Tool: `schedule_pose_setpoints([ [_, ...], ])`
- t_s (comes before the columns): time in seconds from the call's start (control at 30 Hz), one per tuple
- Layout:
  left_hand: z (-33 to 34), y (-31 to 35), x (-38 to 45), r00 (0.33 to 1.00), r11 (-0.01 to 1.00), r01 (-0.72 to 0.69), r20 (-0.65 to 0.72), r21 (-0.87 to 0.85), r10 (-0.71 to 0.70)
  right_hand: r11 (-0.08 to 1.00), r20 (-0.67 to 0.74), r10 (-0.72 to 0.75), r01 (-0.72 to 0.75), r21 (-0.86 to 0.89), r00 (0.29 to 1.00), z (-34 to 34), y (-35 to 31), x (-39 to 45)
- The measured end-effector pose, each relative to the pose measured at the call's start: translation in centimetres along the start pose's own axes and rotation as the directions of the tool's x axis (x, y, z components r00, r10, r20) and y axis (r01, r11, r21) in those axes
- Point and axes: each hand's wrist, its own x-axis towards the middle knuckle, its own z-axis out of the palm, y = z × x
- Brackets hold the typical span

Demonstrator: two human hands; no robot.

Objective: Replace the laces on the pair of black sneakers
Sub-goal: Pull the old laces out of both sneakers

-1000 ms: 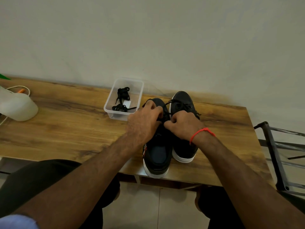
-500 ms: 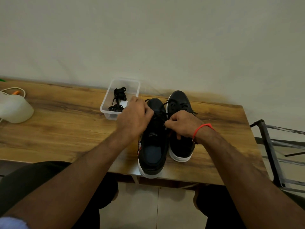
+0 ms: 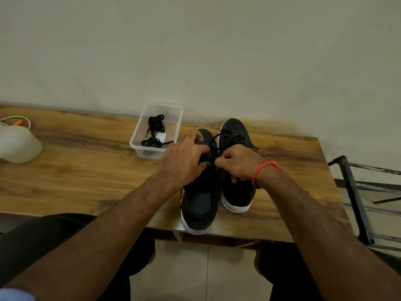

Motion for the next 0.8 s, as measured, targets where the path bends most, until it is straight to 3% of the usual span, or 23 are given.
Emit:
schedule_pose_setpoints([
  [0.2,0.0,0.4,0.0,0.996,0.994,0.045,-0.072,-0.103,-0.053,1.0,-0.003,0.001,-0.001,0.003,1.0,0.0,0.1,0.0],
  [0.3,-1.6,-0.7,0.5,0.937,0.94,0.254,-0.183,-0.229,-0.298,1.0,-0.001,-0.001,0.001,0.01,1.0,-0.1,0.1,-0.1],
  [0.4,-2.9,-2.7,0.8,0.888,0.905,0.409,-0.18,-0.113,-0.424,1.0,0.004,-0.008,0.008,0.007,1.0,-0.1,0.1,0.0],
  [0.47,-3.1,-2.8,0.7,0.923,0.93,0.359,-0.119,-0.079,-0.366,1.0,0.012,-0.011,0.011,0.006,1.0,-0.1,0.1,0.0],
  [0.63,-2.0,0.3,0.2,0.998,0.999,0.041,-0.044,-0.02,-0.042,1.0,0.013,-0.009,0.009,-0.015,1.0,0.0,0.1,0.1],
  [0.8,-0.8,0.5,0.1,0.999,1.0,0.028,-0.032,-0.015,-0.028,1.0,0.01,-0.014,0.014,-0.018,1.0,0.0,0.1,0.3],
])
